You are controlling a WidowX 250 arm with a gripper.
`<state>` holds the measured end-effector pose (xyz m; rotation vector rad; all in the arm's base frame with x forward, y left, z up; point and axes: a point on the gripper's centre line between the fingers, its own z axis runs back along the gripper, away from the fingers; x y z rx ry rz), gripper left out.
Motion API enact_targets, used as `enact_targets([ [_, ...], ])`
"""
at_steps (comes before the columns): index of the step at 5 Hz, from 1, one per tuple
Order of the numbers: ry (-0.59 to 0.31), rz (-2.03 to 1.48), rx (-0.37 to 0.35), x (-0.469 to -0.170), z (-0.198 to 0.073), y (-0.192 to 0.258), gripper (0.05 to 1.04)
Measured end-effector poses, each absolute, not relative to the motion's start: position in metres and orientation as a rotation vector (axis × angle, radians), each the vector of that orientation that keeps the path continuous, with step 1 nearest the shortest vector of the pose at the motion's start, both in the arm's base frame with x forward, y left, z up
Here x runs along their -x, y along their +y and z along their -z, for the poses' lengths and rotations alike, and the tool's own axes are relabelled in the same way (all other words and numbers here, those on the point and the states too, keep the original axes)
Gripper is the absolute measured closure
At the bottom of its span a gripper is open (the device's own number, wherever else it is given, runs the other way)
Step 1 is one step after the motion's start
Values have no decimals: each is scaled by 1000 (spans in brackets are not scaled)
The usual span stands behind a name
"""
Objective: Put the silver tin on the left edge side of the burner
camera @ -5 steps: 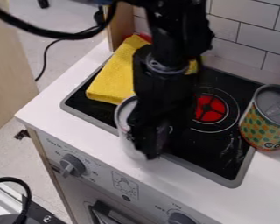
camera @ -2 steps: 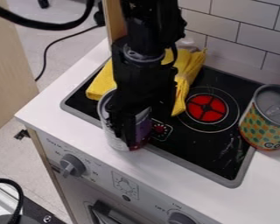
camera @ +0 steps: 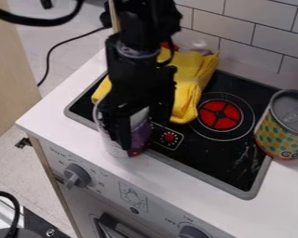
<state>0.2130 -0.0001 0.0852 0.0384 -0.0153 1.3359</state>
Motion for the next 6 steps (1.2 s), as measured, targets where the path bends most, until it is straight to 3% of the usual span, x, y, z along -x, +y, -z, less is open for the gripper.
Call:
enact_targets([
  [3,-97,-1222,15,-219,-95,6,87],
  [6,-104,-979,85,-232,-109,-46,87],
])
